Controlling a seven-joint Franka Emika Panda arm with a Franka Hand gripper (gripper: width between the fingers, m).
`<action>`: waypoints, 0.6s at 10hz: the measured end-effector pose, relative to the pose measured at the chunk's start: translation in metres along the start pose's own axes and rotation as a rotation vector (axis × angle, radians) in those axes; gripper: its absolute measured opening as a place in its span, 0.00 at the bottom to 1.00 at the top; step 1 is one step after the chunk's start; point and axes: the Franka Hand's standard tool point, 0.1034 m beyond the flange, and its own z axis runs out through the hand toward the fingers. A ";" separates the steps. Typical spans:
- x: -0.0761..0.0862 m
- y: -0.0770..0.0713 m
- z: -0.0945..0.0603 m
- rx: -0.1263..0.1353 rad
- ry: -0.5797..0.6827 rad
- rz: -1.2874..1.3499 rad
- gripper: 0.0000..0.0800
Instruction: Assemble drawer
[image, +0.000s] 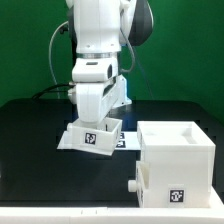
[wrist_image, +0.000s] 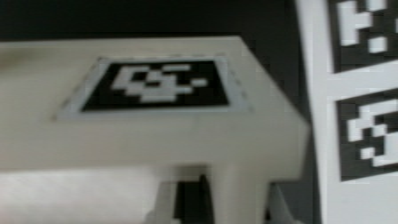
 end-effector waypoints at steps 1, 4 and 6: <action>0.004 0.013 0.001 0.029 -0.006 -0.091 0.04; 0.020 0.039 0.001 0.058 -0.013 -0.139 0.04; 0.018 0.036 0.003 0.065 -0.014 -0.136 0.04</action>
Offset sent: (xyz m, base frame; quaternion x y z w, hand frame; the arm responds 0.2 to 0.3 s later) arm 0.0000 0.0000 0.0000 0.0000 0.0000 0.0000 1.0000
